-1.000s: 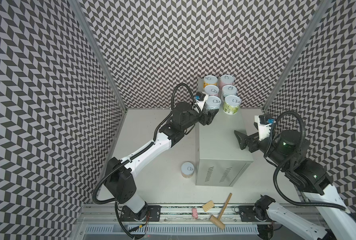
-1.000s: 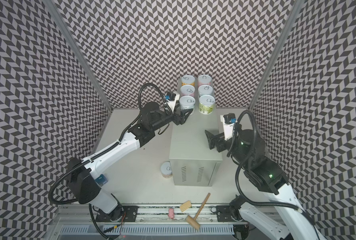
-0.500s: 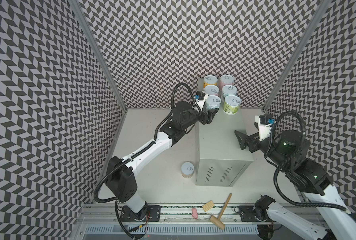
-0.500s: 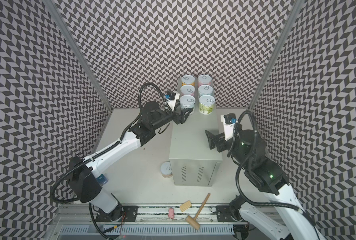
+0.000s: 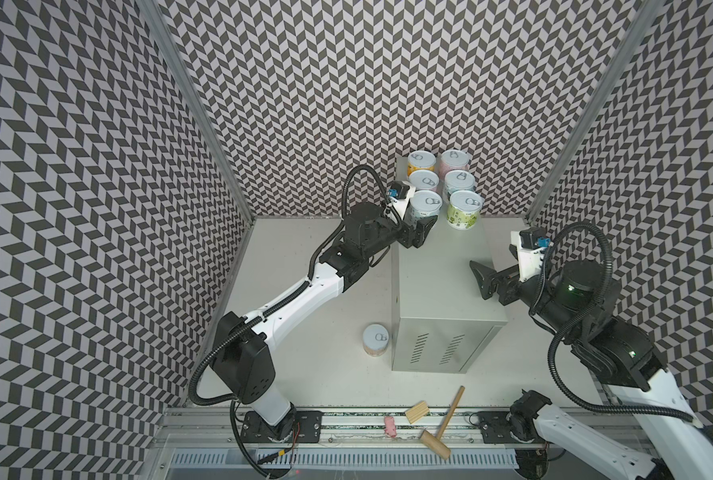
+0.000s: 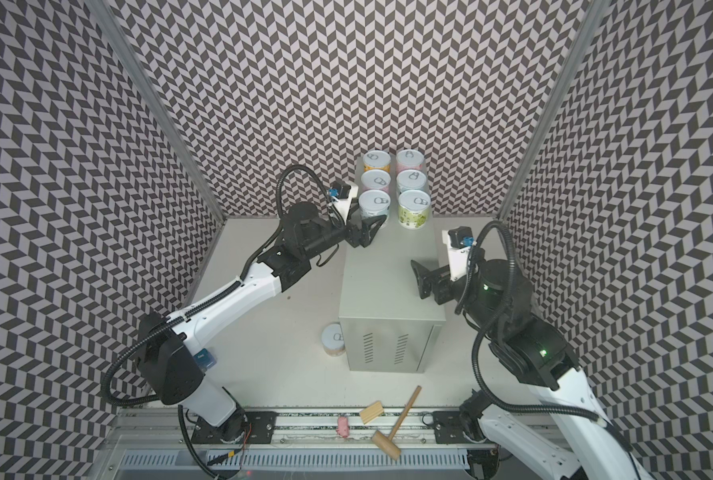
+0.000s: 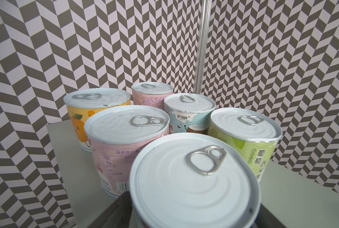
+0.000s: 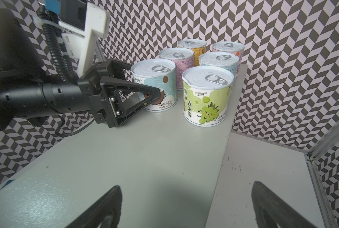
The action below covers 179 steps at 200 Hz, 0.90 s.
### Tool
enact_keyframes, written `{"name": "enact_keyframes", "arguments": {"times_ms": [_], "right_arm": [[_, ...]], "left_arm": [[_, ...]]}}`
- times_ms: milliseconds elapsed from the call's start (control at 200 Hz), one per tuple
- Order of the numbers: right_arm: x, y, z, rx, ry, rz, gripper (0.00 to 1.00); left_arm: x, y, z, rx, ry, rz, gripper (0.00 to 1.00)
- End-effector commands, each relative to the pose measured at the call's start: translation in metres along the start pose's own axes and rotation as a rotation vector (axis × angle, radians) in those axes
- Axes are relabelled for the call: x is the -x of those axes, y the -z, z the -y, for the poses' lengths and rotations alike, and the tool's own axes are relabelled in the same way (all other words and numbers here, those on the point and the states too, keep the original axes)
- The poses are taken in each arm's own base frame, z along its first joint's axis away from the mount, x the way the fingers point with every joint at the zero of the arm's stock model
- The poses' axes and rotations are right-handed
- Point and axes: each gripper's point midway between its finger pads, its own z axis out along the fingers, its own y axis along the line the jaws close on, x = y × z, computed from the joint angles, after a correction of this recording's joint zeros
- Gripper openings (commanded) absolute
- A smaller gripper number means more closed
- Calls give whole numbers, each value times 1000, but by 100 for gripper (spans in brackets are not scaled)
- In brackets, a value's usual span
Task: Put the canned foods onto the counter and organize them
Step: 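Open the left gripper and draw it back from the teal-labelled can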
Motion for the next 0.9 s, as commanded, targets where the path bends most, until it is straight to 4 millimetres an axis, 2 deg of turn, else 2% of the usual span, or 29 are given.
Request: {"name": "enact_keyframes", "arguments": {"times_ms": [0,255,375,471,636,736,891], "right_arm": [[19,7,1,-1,-9,72,99],[19,7,1,2,-10,71,99],[20,6,0,3,-10,71,99],[21,5,0,3,-11,73,99],[24,6,-2,17,-16,84,99],[29,10,-3,24,-19,102,99],[31,11,-3,23,-15,101,99]], "left_arm": [[-64,-8,-10,19,41,-178,87],[-57,0,-6,25,37,-178,94],[-49,13,5,31,45,-176,98],[-45,32,12,44,75,-174,100],[-43,67,0,145,135,-185,100],[-46,78,-9,204,148,-223,100],[-55,87,-37,291,191,-267,100]]}}
